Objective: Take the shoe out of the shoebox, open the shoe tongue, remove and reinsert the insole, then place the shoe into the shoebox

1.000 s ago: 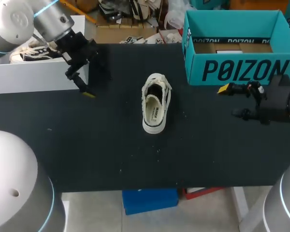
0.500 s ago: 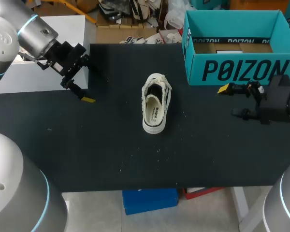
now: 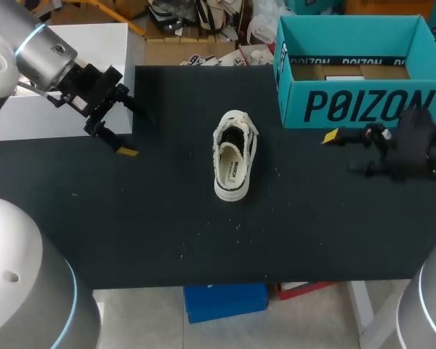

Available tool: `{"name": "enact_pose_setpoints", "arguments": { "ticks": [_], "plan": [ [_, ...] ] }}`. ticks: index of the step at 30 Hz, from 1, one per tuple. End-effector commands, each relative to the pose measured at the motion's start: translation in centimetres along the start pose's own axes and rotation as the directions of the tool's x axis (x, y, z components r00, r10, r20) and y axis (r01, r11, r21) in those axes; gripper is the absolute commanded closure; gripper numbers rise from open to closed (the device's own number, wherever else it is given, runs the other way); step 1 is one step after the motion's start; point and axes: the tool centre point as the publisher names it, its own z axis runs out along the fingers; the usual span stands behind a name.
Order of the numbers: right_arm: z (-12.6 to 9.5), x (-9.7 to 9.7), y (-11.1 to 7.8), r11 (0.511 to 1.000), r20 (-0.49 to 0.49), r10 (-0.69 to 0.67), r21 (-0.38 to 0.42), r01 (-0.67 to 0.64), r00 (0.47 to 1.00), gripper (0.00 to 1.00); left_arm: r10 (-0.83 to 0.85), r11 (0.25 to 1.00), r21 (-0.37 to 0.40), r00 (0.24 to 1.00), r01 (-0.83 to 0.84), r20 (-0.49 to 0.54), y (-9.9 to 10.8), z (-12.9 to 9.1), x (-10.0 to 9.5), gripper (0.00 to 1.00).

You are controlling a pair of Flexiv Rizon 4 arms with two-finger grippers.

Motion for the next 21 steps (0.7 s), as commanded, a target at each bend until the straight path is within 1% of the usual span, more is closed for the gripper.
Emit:
{"name": "enact_pose_setpoints", "arguments": {
  "ticks": [1, 2, 3, 4, 5, 16, 17, 18, 19, 20, 21],
  "plan": [
    [2.8, 1.4, 1.9, 0.933, 0.327, -0.343, 0.224, 0.281, 0.881, 0.0, 0.0, 1.0, -0.003, 1.0, 0.0, 0.008, 0.0, 0.1, 0.2, 0.0],
    [3.4, 1.6, 1.9, 0.907, 0.376, -0.411, 0.259, 0.332, 0.83, 0.0, 0.0, 1.0, -0.003, 1.0, 0.0, 0.008, 0.0, 0.1, 0.2, 0.0],
    [4.1, 1.6, 2.0, 0.842, 0.463, -0.539, 0.335, 0.423, 0.704, 0.0, 0.0, 1.0, -0.003, 1.0, 0.0, 0.008, 0.0, 0.1, 0.2, 0.0],
    [4.8, 1.7, 1.9, 0.778, 0.503, -0.628, 0.406, 0.48, 0.593, 0.0, 0.0, 1.0, -0.003, 1.0, 0.0, 0.008, 0.0, 0.1, 0.2, 0.0],
    [5.4, 2.0, 1.7, 0.739, 0.516, -0.673, 0.447, 0.504, 0.53, 0.0, 0.0, 1.0, -0.003, 1.0, 0.0, 0.008, 0.0, 0.1, 0.2, 0.0],
    [5.4, 2.0, 1.7, 0.739, 0.516, -0.673, 0.447, 0.504, 0.53, 0.0, 0.0, 1.0, -0.003, 1.0, 0.0, 0.008, 0.0, 0.1, 0.2, 0.0],
    [5.9, 2.6, 1.2, 0.708, 0.49, -0.706, 0.477, 0.521, 0.511, 0.0, 0.0, 1.0, -0.003, 1.0, 0.0, 0.008, 0.0, 0.1, 0.2, 0.0],
    [6.2, 2.9, 1.1, 0.676, 0.489, -0.736, 0.515, 0.527, 0.468, 0.0, 0.0, 1.0, -0.003, 1.0, 0.0, 0.008, 0.0, 0.1, 0.2, 0.0],
    [6.5, 3.0, 1.1, 0.644, 0.5, -0.765, 0.566, 0.516, 0.406, 0.0, 0.0, 1.0, -0.003, 1.0, 0.0, 0.008, 0.0, 0.1, 0.2, 0.0],
    [6.9, 3.3, 1.2, 0.621, 0.502, -0.783, 0.595, 0.51, 0.368, 0.0, 0.0, 1.0, -0.003, 1.0, 0.0, 0.008, 0.0, 0.1, 0.2, 0.0],
    [7.2, 3.5, 1.3, 0.622, 0.512, -0.782, 0.607, 0.494, 0.356, 0.0, 0.0, 1.0, -0.003, 1.0, 0.0, 0.008, 0.0, 0.1, 0.2, 0.0]
  ]
}}
